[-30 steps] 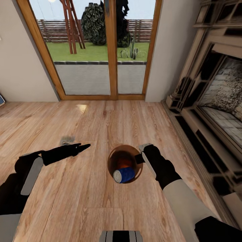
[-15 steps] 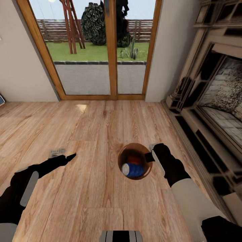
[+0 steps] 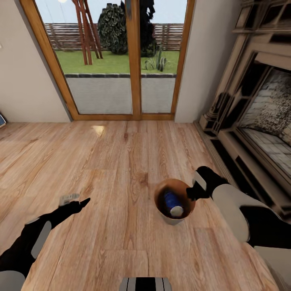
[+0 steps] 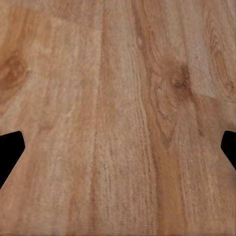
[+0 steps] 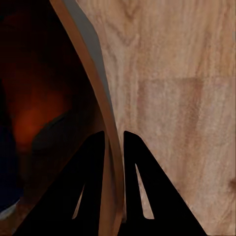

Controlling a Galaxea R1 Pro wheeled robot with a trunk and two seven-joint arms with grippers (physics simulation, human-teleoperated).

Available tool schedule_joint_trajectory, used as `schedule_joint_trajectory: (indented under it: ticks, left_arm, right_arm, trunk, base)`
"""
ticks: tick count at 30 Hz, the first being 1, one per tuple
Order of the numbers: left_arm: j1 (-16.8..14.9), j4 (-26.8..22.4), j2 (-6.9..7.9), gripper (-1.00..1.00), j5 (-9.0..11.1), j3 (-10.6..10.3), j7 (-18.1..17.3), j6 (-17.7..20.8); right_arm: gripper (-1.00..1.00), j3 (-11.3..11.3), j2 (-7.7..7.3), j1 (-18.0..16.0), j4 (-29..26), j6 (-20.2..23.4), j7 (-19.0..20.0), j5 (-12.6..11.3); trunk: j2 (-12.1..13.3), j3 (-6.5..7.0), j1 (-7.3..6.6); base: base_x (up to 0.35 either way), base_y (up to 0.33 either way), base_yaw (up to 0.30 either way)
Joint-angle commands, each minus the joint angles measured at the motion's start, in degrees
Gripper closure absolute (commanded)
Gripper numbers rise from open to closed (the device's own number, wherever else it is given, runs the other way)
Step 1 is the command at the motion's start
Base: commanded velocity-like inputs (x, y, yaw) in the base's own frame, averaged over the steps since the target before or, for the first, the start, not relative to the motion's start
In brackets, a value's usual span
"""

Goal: Put the three can of soda from the living room inside the tash can in the kitchen.

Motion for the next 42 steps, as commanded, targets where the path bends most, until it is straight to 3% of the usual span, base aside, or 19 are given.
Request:
schedule_joint_trajectory:
  ticks: [1, 11, 27, 34, 37, 42]
  left_arm:
    - [0.0, 0.6, -0.01, -1.00, 0.0, 0.0, 0.0, -0.6]
    - [0.0, 1.8, -0.02, -1.00, -0.1, 0.0, 0.0, -2.3]
    - [0.0, 5.0, -0.04, -1.00, -0.1, 0.0, 0.0, -4.7]
    - [0.0, 6.3, -0.10, -1.00, 0.0, 0.0, 0.1, -4.8]
    - [0.0, 7.0, -0.10, -1.00, 0.0, 0.0, 0.8, -4.8]
    - [0.0, 7.6, -0.11, -1.00, 0.0, -0.1, 3.4, -4.9]
  right_arm:
    - [1.00, -0.4, -0.04, -0.9, 1.6, 0.0, 0.2, -0.7]
    - [1.00, -1.1, -0.38, -2.8, 4.6, 0.0, 0.2, -0.7]
    - [1.00, -1.2, -0.53, -3.0, 5.4, 0.0, 0.2, -0.6]
    - [1.00, -1.0, -1.47, -2.8, 5.4, 0.0, 0.2, -0.6]
    - [1.00, -1.0, -1.66, -2.7, 5.4, 0.0, 0.2, -0.6]
    - [1.00, -1.0, -2.31, -2.6, 5.4, 0.0, 0.2, -0.6]
  trunk:
    - [0.0, 0.00, 0.00]
    - [0.0, 0.00, 0.00]
    - [0.0, 0.00, 0.00]
    - [0.0, 0.00, 0.00]
    - [0.0, 0.00, 0.00]
    - [-0.1, -1.10, 0.12]
  base:
    - [0.000, 0.000, 0.000]
    - [0.000, 0.000, 0.000]
    - [0.000, 0.000, 0.000]
    - [0.000, 0.000, 0.000]
    - [0.000, 0.000, 0.000]
    - [0.000, 0.000, 0.000]
